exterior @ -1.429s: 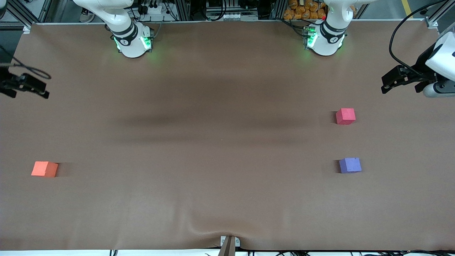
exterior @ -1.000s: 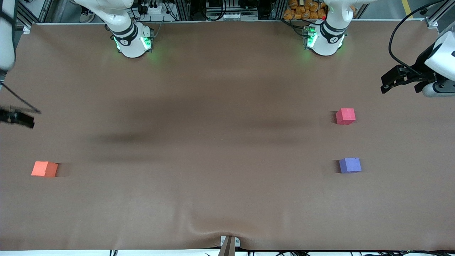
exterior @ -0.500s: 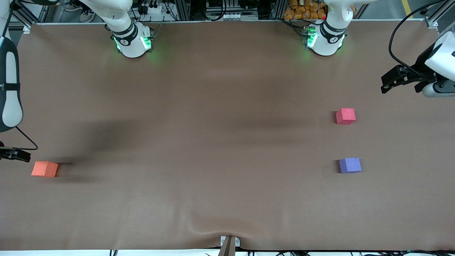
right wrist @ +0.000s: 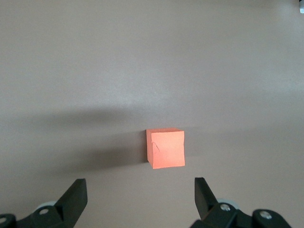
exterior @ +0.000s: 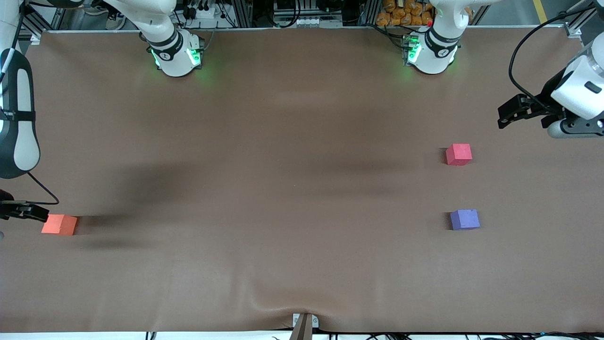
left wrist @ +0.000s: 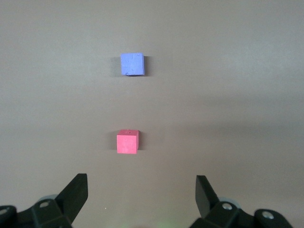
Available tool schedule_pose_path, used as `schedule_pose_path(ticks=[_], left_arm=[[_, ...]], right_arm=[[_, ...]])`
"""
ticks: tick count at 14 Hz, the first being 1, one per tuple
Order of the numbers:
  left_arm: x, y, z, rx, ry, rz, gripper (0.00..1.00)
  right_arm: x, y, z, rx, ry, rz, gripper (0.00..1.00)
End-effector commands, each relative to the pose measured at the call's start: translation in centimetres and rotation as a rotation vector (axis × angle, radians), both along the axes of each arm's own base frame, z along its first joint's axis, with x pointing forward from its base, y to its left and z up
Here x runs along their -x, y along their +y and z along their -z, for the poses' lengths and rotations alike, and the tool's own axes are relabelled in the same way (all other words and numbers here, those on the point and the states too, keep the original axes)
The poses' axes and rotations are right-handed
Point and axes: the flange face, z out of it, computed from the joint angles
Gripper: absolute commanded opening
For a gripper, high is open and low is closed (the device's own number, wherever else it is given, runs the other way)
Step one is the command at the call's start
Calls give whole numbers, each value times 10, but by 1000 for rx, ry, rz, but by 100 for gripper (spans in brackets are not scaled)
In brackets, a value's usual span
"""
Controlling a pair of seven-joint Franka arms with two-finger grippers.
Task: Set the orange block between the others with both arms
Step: 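Reach the right gripper down toward the orange cube, then close the right gripper on the orange cube and lift it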
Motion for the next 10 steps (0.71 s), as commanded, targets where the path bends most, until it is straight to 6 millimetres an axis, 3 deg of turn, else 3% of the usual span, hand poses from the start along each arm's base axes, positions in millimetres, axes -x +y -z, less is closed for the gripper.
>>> schedule_pose_path(ticks=[1,4,6,8,10], left_arm=[[1,-7,-2,9,6,29,100],[-3,-15,4,11,12,43,100],[-3,-15,4,10,12,43,100],[-4,-15,5,10,12,44,100],[-6,-14,7,11,7,43,100]], right_arm=[[-8,-15,9,20,-31,14,100],[-18,-53,44,34,-97,35,100],[-14,-77,65,42,-117,19,100],[-11,-88,87,29,-102,0,100],[-9,-88,100,-93,-129,59,100]])
